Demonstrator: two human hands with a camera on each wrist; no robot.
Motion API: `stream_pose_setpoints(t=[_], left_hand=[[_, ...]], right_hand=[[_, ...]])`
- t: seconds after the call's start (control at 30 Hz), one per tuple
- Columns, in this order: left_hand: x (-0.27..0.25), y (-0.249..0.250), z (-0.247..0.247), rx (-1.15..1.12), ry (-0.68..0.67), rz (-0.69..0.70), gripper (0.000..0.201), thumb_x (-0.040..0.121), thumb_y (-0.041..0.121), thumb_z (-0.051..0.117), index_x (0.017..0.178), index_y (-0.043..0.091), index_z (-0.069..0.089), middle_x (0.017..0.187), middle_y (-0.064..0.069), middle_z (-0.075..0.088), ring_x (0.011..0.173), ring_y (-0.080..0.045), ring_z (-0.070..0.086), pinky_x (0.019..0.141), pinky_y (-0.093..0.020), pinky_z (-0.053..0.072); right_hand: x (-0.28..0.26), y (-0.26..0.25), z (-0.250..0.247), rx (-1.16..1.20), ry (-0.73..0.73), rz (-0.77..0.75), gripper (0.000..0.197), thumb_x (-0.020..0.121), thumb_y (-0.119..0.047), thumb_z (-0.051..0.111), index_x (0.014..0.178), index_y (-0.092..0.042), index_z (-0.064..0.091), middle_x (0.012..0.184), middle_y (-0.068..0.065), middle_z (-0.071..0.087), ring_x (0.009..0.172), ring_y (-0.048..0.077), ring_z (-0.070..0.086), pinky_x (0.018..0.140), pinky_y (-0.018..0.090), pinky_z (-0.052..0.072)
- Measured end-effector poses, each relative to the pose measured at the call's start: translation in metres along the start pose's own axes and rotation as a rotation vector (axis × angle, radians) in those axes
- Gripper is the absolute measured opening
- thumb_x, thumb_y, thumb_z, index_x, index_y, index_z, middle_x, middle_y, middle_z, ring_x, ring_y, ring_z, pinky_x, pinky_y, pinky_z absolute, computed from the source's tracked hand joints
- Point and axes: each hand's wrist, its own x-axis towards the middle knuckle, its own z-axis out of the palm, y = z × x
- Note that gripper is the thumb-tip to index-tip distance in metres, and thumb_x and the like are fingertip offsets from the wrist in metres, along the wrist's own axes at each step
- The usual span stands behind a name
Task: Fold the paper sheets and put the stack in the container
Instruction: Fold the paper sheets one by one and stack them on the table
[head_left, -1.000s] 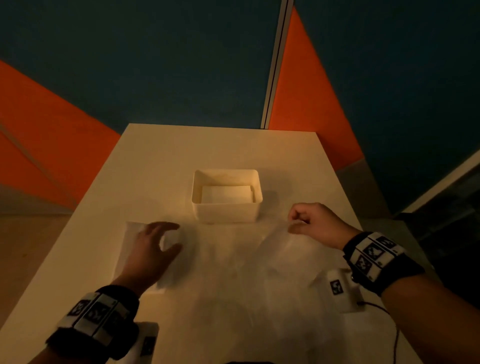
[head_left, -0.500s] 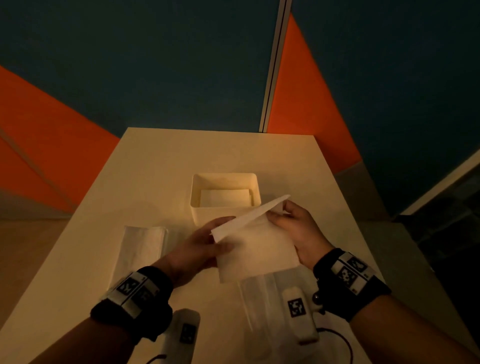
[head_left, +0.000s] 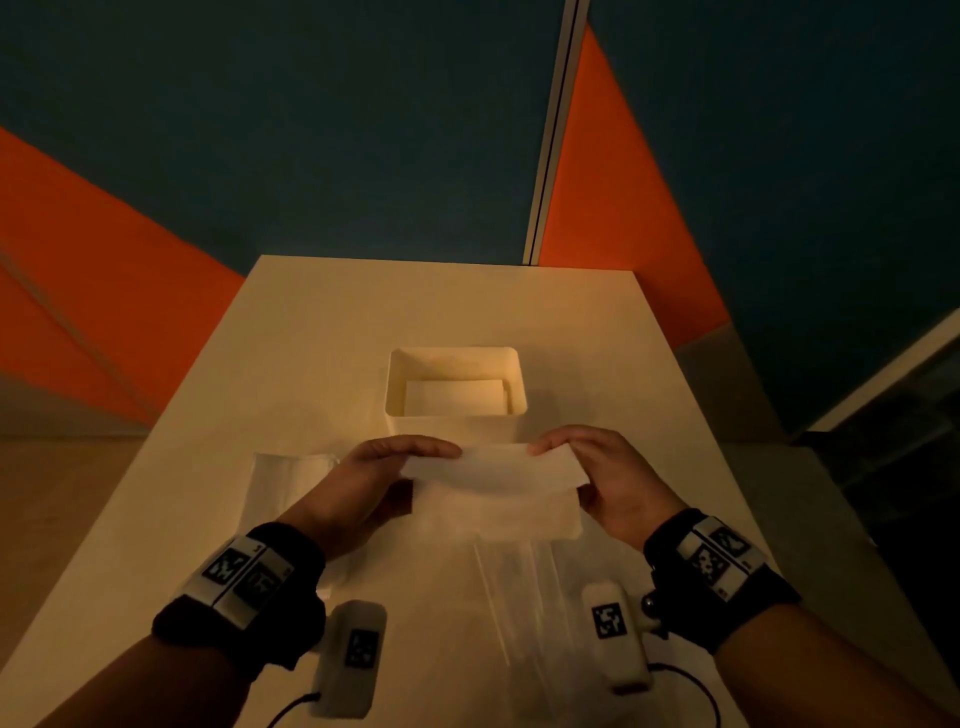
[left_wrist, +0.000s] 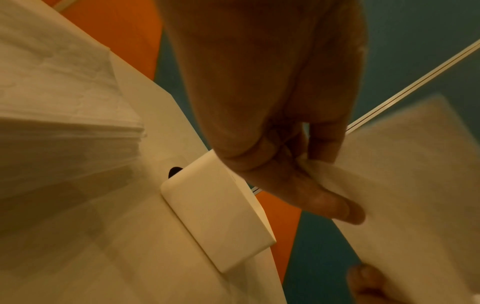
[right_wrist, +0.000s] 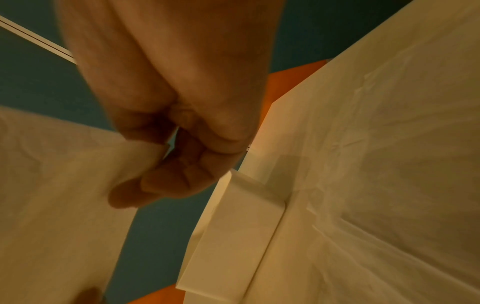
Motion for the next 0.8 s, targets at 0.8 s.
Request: stream_pose_setpoints(t=[0.8], left_hand=[[-0.029,0.002,-0.017,0.381,0.062,0.004,0.032,0.086,-0.003,0.060,0.104,0.021,0.070,0.110,0.010,0.063,0.091,-0.013,0.065,0.069,-0.021,0.056]], right_hand=[[0.001,0.012,0.015,-0.535,-0.144,0.032,0.019,0.083,0.004,0.062,0.093,-0.012,0.059,0.073,0.008,0.063,0.056,0.015,0.061,0.051,0.026,0.049]])
